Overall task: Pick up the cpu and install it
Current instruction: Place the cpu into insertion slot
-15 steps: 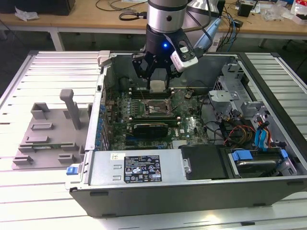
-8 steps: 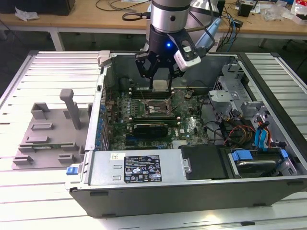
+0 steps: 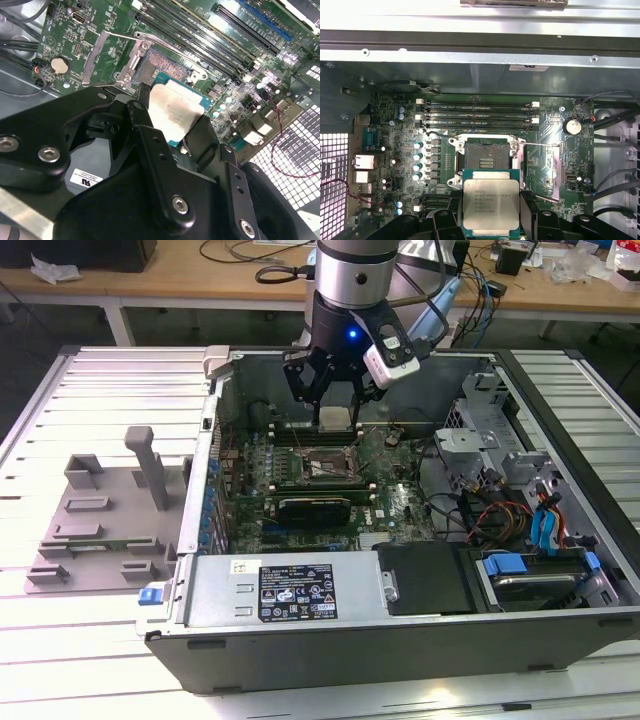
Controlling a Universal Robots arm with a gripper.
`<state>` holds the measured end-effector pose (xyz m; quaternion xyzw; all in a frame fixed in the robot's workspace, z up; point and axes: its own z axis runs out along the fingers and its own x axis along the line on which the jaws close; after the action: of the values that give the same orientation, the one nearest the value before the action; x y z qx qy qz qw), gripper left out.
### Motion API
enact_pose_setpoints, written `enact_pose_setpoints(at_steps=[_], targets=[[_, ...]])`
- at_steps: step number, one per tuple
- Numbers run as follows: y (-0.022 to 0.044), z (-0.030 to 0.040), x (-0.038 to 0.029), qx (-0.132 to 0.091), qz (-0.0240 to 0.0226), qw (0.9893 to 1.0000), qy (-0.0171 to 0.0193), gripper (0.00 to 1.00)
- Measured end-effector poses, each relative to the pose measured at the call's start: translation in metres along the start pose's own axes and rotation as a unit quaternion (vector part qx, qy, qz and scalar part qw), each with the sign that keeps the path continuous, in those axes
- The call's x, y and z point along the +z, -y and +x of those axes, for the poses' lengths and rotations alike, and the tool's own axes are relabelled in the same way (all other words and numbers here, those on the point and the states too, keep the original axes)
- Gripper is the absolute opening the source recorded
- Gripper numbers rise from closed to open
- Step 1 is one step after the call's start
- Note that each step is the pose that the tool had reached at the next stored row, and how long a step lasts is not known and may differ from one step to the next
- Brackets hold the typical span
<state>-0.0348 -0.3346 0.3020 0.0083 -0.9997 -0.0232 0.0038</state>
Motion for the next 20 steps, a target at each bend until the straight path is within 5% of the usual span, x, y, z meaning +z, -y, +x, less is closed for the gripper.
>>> enact_pose_setpoints(at_steps=[7,12,16,20], targets=[[0.0,-0.0001,0.0,0.001,0.0,1.0,0.0,0.55],[0.0,-0.0001,0.0001,0.03,-0.0003,0.9995,0.0014,0.55],[0.0,-0.0001,0.0002,0.051,-0.0004,0.9987,0.0024,0.55],[0.0,-0.0001,0.0003,0.086,-0.0006,0.9963,0.004,0.55]])
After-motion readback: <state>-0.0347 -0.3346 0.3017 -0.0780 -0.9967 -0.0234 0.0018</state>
